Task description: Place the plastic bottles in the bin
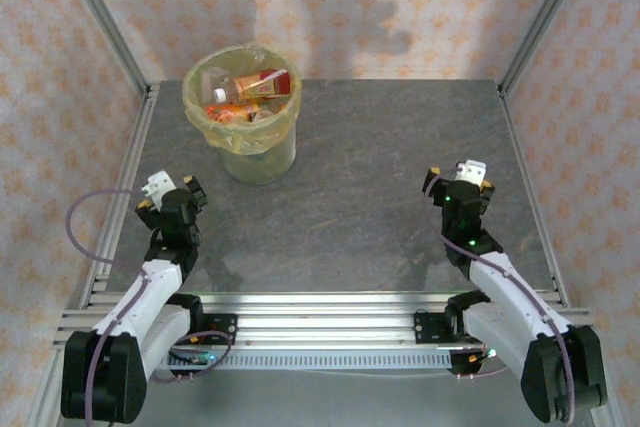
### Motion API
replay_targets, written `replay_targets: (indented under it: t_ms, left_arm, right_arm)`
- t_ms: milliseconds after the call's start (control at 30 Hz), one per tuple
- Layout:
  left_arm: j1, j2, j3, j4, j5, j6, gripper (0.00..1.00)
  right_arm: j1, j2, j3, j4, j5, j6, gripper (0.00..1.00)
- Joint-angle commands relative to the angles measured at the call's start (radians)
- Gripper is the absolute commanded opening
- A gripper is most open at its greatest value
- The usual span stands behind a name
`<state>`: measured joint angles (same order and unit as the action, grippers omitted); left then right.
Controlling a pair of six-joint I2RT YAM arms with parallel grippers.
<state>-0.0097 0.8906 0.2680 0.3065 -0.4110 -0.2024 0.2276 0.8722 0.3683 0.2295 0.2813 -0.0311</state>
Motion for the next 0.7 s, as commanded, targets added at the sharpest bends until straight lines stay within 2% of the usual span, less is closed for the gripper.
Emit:
replay_targets:
  t_ms: [0,233,300,500,667]
  left_arm:
    - [0.013,0.061,-0.036,0.234,0.1,0.104,1.0]
    - [0.028,0.227,-0.059,0.444,0.19,0.159,1.0]
    - [0.033,0.269,-0.044,0.457,0.205,0.164,1.0]
    - [0.05,0.259,-0.052,0.453,0.252,0.179,1.0]
    - [0.058,0.26,-0.052,0.454,0.266,0.175,1.0]
  right_arm:
    - [-0.016,0.032,-0.022,0.172,-0.058,-0.021,0.99]
    - [-0.055,0.137,-0.046,0.298,-0.108,-0.024,0.99]
    - [-0.062,0.169,-0.05,0.329,-0.122,-0.027,0.99]
    - [-0.102,0.24,-0.074,0.434,-0.177,-0.011,0.99]
    - [-0.145,0.284,-0.069,0.452,-0.23,-0.02,0.99]
